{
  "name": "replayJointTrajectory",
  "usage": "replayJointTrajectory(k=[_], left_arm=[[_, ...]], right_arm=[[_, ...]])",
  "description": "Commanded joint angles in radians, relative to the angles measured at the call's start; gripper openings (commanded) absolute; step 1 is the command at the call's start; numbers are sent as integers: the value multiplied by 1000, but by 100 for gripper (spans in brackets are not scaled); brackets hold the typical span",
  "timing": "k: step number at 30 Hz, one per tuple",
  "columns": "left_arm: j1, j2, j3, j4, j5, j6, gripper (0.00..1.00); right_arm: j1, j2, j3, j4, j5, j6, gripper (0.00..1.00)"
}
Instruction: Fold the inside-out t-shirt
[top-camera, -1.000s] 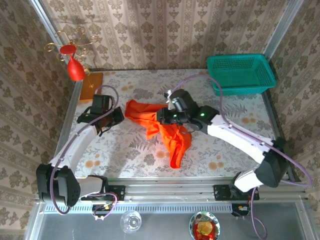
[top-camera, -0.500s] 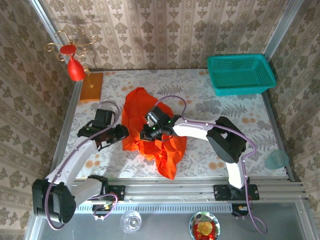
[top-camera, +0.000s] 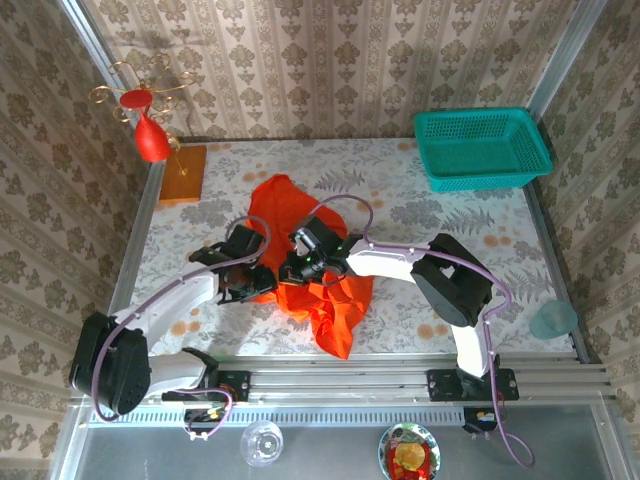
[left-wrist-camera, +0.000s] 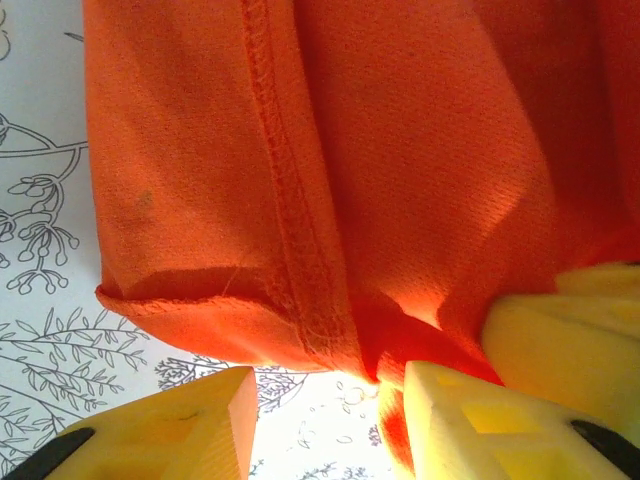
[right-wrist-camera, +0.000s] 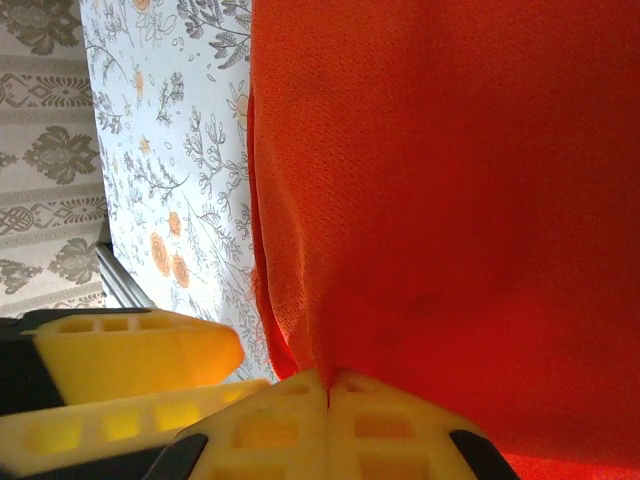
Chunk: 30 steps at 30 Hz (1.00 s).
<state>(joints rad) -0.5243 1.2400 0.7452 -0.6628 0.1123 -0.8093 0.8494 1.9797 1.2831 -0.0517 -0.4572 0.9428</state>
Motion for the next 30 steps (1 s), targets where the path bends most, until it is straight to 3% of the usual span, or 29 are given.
replayJointTrajectory(k=[1, 8, 14, 21, 30], left_arm=[[-5, 30, -14, 17, -45, -29, 44], [-4, 86, -1, 10, -71, -8, 40], [15, 87, -15, 13, -69, -1, 25], [52, 41, -11, 1, -72, 29, 0], [233, -182, 29, -6, -23, 173, 0]], right_arm=[[7, -13, 12, -12, -21, -13, 0], [9, -21, 27, -53, -15, -41, 0], [8, -25, 32, -66, -14, -47, 0], [-2, -40, 37, -98, 7, -72, 0], [-201, -251, 6, -249, 73, -192, 0]])
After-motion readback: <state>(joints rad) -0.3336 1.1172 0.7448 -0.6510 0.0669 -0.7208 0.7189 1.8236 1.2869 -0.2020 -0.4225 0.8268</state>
